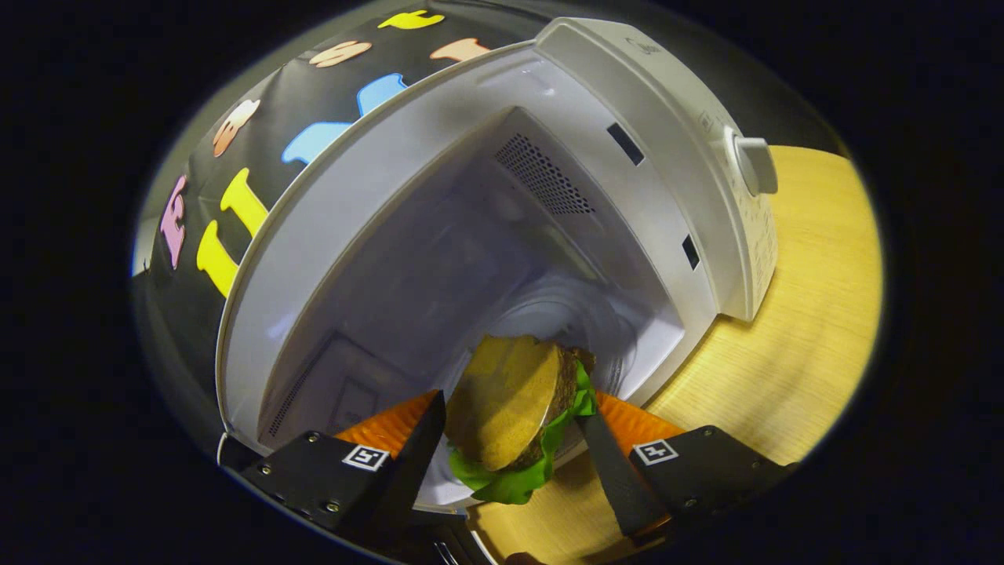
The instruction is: Open the microwave, put the food inside, and close the microwave door.
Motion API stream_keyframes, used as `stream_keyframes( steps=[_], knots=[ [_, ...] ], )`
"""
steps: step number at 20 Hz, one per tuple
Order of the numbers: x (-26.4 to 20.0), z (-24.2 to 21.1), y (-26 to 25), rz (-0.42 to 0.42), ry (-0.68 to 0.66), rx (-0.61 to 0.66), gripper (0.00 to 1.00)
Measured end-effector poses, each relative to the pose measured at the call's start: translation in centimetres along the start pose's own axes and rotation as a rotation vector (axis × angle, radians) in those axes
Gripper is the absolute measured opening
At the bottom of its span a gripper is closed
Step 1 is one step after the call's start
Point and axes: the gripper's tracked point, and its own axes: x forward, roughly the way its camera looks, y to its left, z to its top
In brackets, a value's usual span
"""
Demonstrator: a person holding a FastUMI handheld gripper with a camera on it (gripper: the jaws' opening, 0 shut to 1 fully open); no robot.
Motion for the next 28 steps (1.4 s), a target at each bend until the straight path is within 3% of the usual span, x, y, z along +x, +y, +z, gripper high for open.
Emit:
stream_keyframes(
  steps=[6, 12, 24, 28],
  knots=[
    [-2.5, 0.5, -1.9, -0.069, 0.012, -0.150, 0.97],
    [-6.9, 1.9, -1.0, -0.037, 0.027, -0.253, 0.97],
    [-23.1, 6.4, 6.1, 0.205, -0.046, -0.588, 0.97],
    [-27.6, 6.4, 9.0, 0.320, -0.076, -0.636, 0.97]
  ],
)
